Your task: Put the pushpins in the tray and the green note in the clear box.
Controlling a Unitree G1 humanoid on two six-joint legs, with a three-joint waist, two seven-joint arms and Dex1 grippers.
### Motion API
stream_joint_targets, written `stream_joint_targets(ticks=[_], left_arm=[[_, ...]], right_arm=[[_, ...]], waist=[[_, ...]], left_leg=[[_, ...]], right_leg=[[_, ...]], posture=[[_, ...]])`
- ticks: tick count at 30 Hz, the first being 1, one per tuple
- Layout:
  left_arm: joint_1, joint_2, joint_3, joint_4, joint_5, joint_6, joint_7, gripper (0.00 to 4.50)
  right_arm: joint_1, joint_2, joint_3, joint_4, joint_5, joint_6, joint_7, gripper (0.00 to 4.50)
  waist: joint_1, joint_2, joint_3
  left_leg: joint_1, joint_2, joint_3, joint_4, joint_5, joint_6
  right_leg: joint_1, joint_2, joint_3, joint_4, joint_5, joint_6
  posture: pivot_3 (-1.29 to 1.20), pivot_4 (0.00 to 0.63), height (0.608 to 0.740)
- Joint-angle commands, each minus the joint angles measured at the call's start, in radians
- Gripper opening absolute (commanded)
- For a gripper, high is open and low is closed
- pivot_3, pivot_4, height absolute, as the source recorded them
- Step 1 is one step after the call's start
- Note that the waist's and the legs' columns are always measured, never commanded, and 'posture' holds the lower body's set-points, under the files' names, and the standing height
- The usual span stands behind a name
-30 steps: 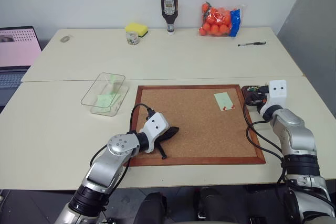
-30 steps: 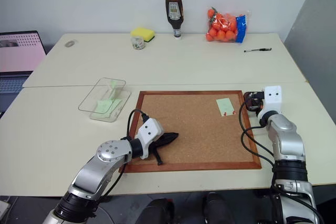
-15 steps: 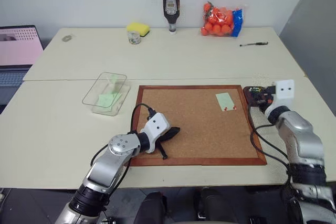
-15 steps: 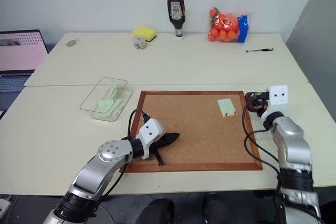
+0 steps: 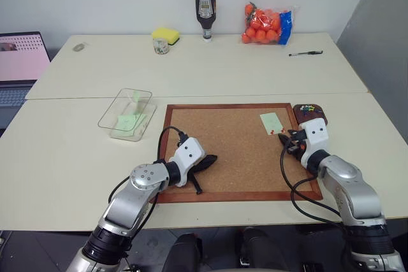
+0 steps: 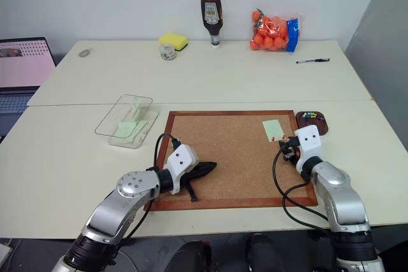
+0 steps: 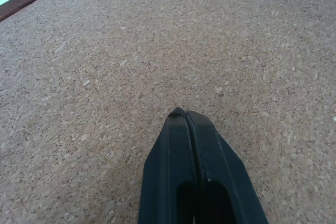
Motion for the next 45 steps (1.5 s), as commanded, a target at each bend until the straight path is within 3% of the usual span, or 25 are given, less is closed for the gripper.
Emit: stream_joint_targets(ticks=[1, 10, 11, 18, 37, 45], left_arm=[[0.024, 0.018, -0.033, 0.024, 0.014, 0.04, -0.02, 0.0], [0.02, 0.018, -0.033, 0.022, 0.013, 0.045, -0.018, 0.0], [0.02, 0.018, -0.034, 0.021, 0.013, 0.046, -0.017, 0.0], [0.018, 0.018, -0.032, 0.023, 0.013, 0.047, -0.017, 0.0], [0.026, 0.035, -0.043, 0.023, 0.02, 0.061, -0.023, 0.0], [0.02, 0.036, -0.048, 0.031, 0.02, 0.057, -0.021, 0.0]], right_arm=[[-0.029, 0.011, -0.022, 0.018, -0.009, -0.043, -0.018, 1.72], [-0.049, 0.033, -0.047, 0.041, 0.012, -0.039, -0.02, 1.72], [-0.05, 0.033, -0.048, 0.043, 0.011, -0.038, -0.019, 1.36], [-0.058, 0.043, -0.046, 0.051, 0.013, -0.028, -0.01, 0.04], [-0.045, 0.147, -0.149, -0.093, 0.115, -0.093, -0.072, 0.02], [-0.067, 0.09, -0.175, -0.043, 0.047, -0.105, -0.13, 0.02]], waist=[[0.0, 0.0, 0.0], [0.0, 0.0, 0.0], [0.0, 0.0, 0.0], [0.0, 0.0, 0.0], [0.0, 0.0, 0.0], [-0.002, 0.0, 0.0]], left_leg=[[0.0, 0.0, 0.0, 0.0, 0.0, 0.0], [0.0, 0.0, 0.0, 0.0, 0.0, 0.0], [0.0, 0.0, 0.0, 0.0, 0.0, 0.0], [0.0, 0.0, 0.0, 0.0, 0.0, 0.0], [0.0, 0.0, 0.0, 0.0, 0.0, 0.0], [0.001, 0.0, 0.0, 0.0, 0.0, 0.0]], right_leg=[[0.0, 0.0, 0.0, 0.0, 0.0, 0.0], [0.0, 0.0, 0.0, 0.001, 0.0, 0.0], [0.0, 0.0, 0.0, 0.001, 0.0, 0.0], [0.0, 0.0, 0.0, 0.001, 0.0, 0.0], [0.0, 0.0, 0.0, 0.001, 0.0, 0.0], [0.0, 0.0, 0.0, 0.001, 0.0, 0.0]], posture=[[0.0, 0.15, 0.74], [0.0, 0.15, 0.74], [0.0, 0.15, 0.74], [0.0, 0.15, 0.74], [0.0, 0.15, 0.74], [0.0, 0.15, 0.74]])
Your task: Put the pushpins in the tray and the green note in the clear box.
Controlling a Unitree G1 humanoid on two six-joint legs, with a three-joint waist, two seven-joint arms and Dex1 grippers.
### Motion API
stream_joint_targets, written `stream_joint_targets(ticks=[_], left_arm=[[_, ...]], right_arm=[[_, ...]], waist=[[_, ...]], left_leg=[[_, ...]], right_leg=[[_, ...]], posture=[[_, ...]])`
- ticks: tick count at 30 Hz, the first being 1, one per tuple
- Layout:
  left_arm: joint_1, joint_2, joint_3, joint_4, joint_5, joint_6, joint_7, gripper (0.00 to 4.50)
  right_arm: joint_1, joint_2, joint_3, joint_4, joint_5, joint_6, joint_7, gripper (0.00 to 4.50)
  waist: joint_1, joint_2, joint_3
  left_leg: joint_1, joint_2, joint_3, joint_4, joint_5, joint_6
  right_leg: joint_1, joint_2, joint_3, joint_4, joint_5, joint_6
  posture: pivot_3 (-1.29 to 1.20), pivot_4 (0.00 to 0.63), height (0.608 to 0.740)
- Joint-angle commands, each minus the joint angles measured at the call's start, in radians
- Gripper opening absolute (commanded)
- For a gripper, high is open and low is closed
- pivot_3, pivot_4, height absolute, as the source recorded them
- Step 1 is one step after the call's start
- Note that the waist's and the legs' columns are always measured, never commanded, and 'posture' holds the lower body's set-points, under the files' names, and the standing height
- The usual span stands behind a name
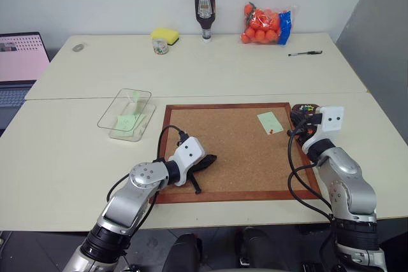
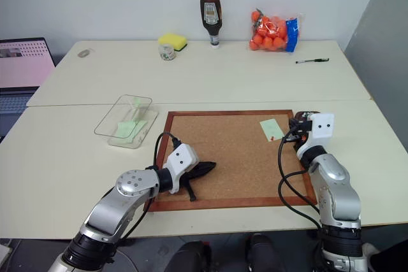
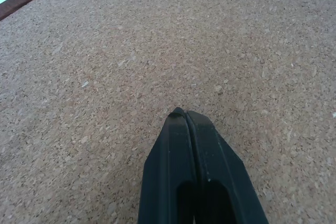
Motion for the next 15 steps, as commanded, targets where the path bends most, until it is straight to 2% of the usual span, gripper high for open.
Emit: stream_joint_targets(ticks=[1, 15], left_arm=[[0.026, 0.013, -0.041, 0.038, 0.02, 0.041, -0.018, 0.0], [0.026, 0.008, -0.049, 0.041, 0.022, 0.024, -0.015, 0.0]], right_arm=[[-0.04, -0.066, -0.042, 0.035, -0.065, -0.03, -0.05, 0.02], [-0.24, -0.154, -0.052, 0.451, -0.12, -0.084, -0.058, 0.02]], waist=[[0.0, 0.0, 0.0], [0.0, 0.0, 0.0]], left_leg=[[0.0, 0.0, 0.0, 0.0, 0.0, 0.0], [0.0, 0.0, 0.003, 0.0, 0.0, 0.0]], right_leg=[[0.0, 0.0, 0.0, 0.0, 0.0, 0.0], [0.0, 0.0, 0.002, 0.0, 0.0, 0.0]], posture=[[0.0, 0.15, 0.74], [0.0, 0.15, 0.74]])
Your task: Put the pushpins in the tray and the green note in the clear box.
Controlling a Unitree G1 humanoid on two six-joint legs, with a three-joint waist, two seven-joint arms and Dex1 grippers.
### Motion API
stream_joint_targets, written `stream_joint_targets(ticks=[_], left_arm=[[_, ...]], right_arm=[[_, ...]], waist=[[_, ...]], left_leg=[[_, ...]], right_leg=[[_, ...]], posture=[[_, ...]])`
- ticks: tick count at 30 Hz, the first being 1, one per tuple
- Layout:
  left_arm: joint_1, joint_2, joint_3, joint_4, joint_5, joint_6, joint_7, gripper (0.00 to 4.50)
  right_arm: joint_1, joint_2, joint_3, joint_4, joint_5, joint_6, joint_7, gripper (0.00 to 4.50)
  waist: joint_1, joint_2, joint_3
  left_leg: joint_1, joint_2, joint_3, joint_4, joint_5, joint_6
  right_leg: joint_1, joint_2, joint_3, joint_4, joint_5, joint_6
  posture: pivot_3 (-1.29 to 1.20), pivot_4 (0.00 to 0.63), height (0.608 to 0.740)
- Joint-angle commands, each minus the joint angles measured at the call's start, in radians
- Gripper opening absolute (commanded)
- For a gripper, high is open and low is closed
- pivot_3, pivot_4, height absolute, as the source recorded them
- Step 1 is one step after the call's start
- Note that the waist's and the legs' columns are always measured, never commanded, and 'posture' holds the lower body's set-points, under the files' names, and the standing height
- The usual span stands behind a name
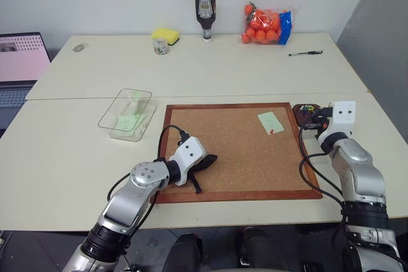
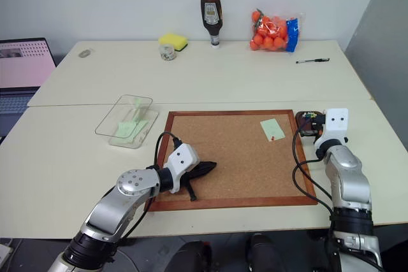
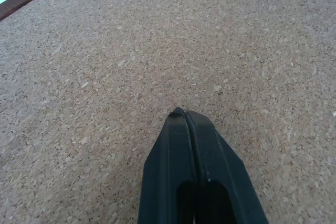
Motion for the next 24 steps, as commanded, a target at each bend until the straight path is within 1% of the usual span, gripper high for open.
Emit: stream_joint_targets(ticks=[1, 2, 3, 4, 7, 11, 15, 19, 24], left_arm=[[0.034, 0.008, -0.042, 0.036, 0.022, 0.027, -0.014, 0.0], [0.036, 0.008, -0.041, 0.035, 0.022, 0.027, -0.013, 0.0], [0.039, 0.009, -0.041, 0.034, 0.022, 0.026, -0.012, 0.0], [0.042, 0.009, -0.04, 0.033, 0.022, 0.025, -0.011, 0.0], [0.047, 0.01, -0.039, 0.033, 0.023, 0.023, -0.009, 0.0], [0.047, 0.011, -0.037, 0.038, 0.024, 0.019, -0.009, 0.0], [0.046, 0.011, -0.039, 0.047, 0.027, 0.009, -0.011, 0.0], [0.046, 0.012, -0.038, 0.055, 0.029, 0.0, -0.011, 0.0], [0.049, 0.015, -0.037, 0.061, 0.029, -0.009, -0.014, 0.0]], right_arm=[[-0.058, -0.018, -0.013, 0.089, -0.011, -0.057, -0.001, 0.02], [-0.067, -0.019, -0.015, 0.107, -0.009, -0.059, -0.001, 0.24], [-0.072, -0.022, -0.014, 0.122, -0.013, -0.061, -0.005, 0.24], [-0.075, -0.024, -0.014, 0.133, -0.015, -0.065, -0.006, 0.48], [-0.078, -0.025, -0.011, 0.144, -0.017, -0.077, -0.005, 1.0], [-0.068, -0.019, -0.015, 0.115, -0.009, -0.084, 0.0, 1.79], [-0.041, -0.013, -0.023, 0.052, 0.009, -0.078, 0.005, 1.79], [0.03, -0.003, -0.023, -0.125, 0.054, -0.064, 0.042, 1.79], [0.18, -0.021, 0.071, -0.359, 0.11, 0.026, 0.166, 1.79]], waist=[[0.0, 0.0, 0.0], [0.0, 0.0, 0.0], [0.0, 0.0, 0.0], [0.0, 0.0, 0.0], [0.0, 0.0, 0.0], [0.0, 0.0, 0.0], [0.0, 0.0, 0.0], [0.001, 0.0, 0.0], [0.001, 0.001, 0.0]], left_leg=[[0.0, 0.0, 0.0, 0.0, 0.0, 0.0], [0.0, 0.0, 0.0, 0.0, 0.0, 0.0], [0.0, 0.0, 0.0, 0.0, 0.0, 0.0], [0.0, 0.0, 0.0, 0.0, 0.0, 0.0], [0.0, 0.0, 0.0, 0.0, 0.0, 0.0], [0.0, 0.0, 0.0, 0.0, 0.0, 0.0], [0.0, 0.0, 0.0, 0.0, 0.0, 0.0], [0.0, 0.0, 0.0, 0.0, 0.0, 0.0], [0.0, 0.001, 0.0, 0.0, 0.0, 0.0]], right_leg=[[0.0, 0.0, 0.0, 0.0, 0.0, 0.0], [0.0, 0.0, 0.0, 0.0, 0.0, 0.0], [0.0, 0.0, 0.0, 0.0, 0.0, 0.0], [0.0, 0.0, 0.0, 0.0, 0.0, 0.0], [0.0, 0.0, 0.0, 0.0, 0.0, 0.0], [0.0, 0.0, 0.0, 0.0, 0.0, 0.0], [0.0, 0.0, 0.0, 0.0, 0.0, 0.0], [0.0, 0.0, 0.0, 0.0, 0.0, 0.0], [0.0, 0.0, 0.0, -0.001, 0.0, 0.0]], posture=[[0.0, 0.15, 0.74], [0.0, 0.15, 0.74], [0.0, 0.15, 0.74], [0.0, 0.15, 0.74], [0.0, 0.15, 0.74], [0.0, 0.15, 0.74], [0.0, 0.15, 0.74], [0.0, 0.15, 0.74], [0.0, 0.15, 0.74]])
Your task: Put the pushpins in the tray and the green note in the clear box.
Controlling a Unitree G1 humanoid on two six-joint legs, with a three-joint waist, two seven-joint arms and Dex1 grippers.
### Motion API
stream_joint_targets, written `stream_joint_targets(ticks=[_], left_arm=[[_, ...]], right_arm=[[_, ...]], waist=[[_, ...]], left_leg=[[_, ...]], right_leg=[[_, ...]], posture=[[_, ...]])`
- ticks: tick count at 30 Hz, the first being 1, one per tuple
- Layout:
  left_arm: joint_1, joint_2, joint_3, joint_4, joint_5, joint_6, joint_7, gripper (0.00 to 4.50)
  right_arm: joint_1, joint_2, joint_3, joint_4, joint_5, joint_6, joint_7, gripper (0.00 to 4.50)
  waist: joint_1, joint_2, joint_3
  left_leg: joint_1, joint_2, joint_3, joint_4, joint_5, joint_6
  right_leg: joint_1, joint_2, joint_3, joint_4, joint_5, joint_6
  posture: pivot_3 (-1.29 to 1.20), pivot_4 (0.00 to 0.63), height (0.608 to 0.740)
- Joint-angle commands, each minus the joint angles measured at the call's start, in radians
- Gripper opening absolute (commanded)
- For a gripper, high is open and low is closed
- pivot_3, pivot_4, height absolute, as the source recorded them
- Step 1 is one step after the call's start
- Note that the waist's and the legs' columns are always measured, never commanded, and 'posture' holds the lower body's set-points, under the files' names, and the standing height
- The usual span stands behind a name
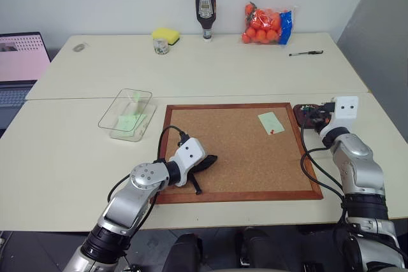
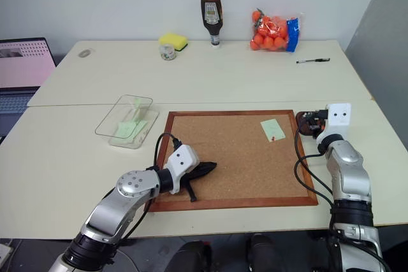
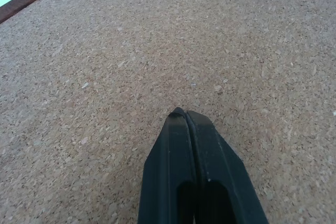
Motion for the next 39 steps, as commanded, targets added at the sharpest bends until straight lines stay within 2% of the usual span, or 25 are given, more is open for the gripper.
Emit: stream_joint_targets(ticks=[1, 5, 8, 20, 31, 33, 34, 39], left_arm=[[0.036, 0.014, -0.037, 0.048, 0.028, 0.02, -0.017, 0.0], [0.033, 0.012, -0.039, 0.058, 0.029, 0.011, -0.018, 0.0], [0.03, 0.012, -0.041, 0.066, 0.031, 0.003, -0.023, 0.0], [0.041, 0.02, -0.034, 0.074, 0.034, -0.015, -0.023, 0.0], [0.04, 0.02, -0.034, 0.074, 0.035, -0.017, -0.023, 0.0], [0.037, 0.019, -0.034, 0.076, 0.035, -0.018, -0.022, 0.0], [0.035, 0.018, -0.034, 0.078, 0.035, -0.019, -0.022, 0.0], [0.035, 0.019, -0.033, 0.08, 0.037, -0.023, -0.022, 0.0]], right_arm=[[0.099, -0.023, 0.087, -0.2, 0.047, 0.071, 0.101, 1.79], [0.145, -0.021, 0.159, -0.27, 0.039, 0.108, 0.133, 1.79], [0.129, 0.004, 0.196, -0.25, 0.013, 0.104, 0.112, 1.79], [0.045, 0.029, 0.22, -0.076, -0.068, 0.031, 0.081, 1.79], [0.042, 0.03, 0.227, -0.06, -0.075, 0.045, 0.101, 1.79], [0.042, 0.03, 0.226, -0.058, -0.076, 0.045, 0.1, 1.41], [0.041, 0.03, 0.225, -0.057, -0.076, 0.044, 0.099, 1.37], [0.045, 0.027, 0.222, -0.06, -0.074, 0.037, 0.1, 0.34]], waist=[[0.0, 0.0, 0.0], [-0.002, 0.0, 0.0], [-0.002, 0.0, 0.0], [0.0, 0.0, 0.0], [-0.001, 0.0, 0.0], [-0.001, 0.0, 0.0], [-0.001, 0.0, 0.0], [-0.001, 0.0, 0.0]], left_leg=[[0.0, 0.0, 0.0, 0.0, 0.0, 0.0], [0.001, 0.0, 0.0, 0.0, 0.0, 0.0], [0.001, 0.0, 0.0, 0.001, 0.0, 0.0], [0.0, 0.0, 0.0, 0.0, 0.0, 0.0], [0.0, 0.0, 0.0, 0.0, 0.0, 0.0], [0.0, 0.0, 0.0, 0.0, 0.0, 0.0], [0.0, 0.0, 0.0, 0.0, 0.0, 0.0], [0.0, 0.0, 0.0, 0.0, 0.0, 0.0]], right_leg=[[0.0, 0.0, 0.0, 0.0, 0.0, 0.0], [0.0, 0.0, 0.0, 0.001, 0.0, 0.0], [0.0, 0.0, -0.001, 0.001, 0.0, 0.0], [0.0, 0.0, -0.001, 0.0, 0.0, 0.0], [0.0, 0.0, -0.001, 0.0, 0.0, 0.0], [0.0, 0.0, -0.001, 0.0, 0.0, 0.0], [0.0, 0.0, -0.001, 0.0, 0.0, 0.0], [0.0, 0.0, -0.001, 0.0, 0.0, 0.0]], posture=[[0.0, 0.15, 0.74], [0.0, 0.15, 0.74], [0.0, 0.15, 0.74], [0.0, 0.15, 0.74], [0.0, 0.15, 0.74], [0.0, 0.15, 0.74], [0.0, 0.15, 0.74], [0.0, 0.15, 0.74]])
